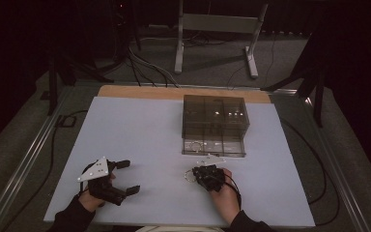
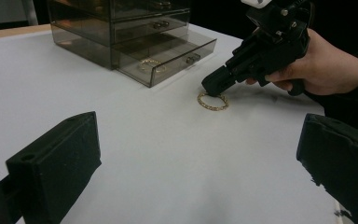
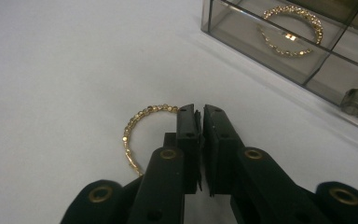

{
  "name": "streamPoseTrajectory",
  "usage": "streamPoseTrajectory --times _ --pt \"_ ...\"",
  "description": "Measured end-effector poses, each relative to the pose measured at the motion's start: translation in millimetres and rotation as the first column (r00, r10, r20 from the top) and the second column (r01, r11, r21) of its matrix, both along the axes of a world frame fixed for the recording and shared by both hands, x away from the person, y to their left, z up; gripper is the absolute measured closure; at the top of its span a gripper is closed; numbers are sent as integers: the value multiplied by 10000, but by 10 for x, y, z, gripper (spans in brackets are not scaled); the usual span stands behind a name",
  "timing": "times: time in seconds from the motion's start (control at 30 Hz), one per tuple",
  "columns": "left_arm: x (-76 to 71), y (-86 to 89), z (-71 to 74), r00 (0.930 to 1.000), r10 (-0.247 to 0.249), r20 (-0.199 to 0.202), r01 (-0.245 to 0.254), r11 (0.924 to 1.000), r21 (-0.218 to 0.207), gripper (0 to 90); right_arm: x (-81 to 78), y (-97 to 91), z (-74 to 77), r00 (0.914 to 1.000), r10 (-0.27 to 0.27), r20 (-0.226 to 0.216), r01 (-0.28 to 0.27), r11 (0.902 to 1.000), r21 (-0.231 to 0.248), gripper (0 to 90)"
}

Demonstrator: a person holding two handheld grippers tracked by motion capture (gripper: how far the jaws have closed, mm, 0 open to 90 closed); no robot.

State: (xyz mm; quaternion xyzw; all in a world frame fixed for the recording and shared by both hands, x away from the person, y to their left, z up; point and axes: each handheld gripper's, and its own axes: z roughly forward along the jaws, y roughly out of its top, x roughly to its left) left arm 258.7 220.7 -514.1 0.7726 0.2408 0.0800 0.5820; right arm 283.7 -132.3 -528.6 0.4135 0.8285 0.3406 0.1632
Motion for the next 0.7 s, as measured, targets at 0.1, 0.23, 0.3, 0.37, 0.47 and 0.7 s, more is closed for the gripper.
streamPoseTrajectory --times 0.1,0.23,0.3,0.37,0.47,0.7 --pt "-3 -1 -4 10000 8 3 -8 10000 63 6 11 -2 11 9999 43 -163 -41 9999 139 859" --pt "-1 0 -1 10000 27 -5 -27 10000 19 6 1 13 31 9995 247 -190 -244 9996 157 861" --pt "-4 -1 -4 10000 -2 2 2 10000 66 6 -5 16 50 9995 289 -156 -286 9994 194 861" --pt "-2 -1 0 10000 14 35 -14 10000 44 6 -9 12 69 9993 340 -126 -337 9992 231 862" --pt "-1 2 -4 10000 39 11 -39 10000 48 6 -4 4 95 9993 338 -174 -332 9988 369 862" --pt "-7 -7 -1 10000 -52 40 52 10000 48 6 8 -16 199 9992 393 23 -393 9977 553 861"
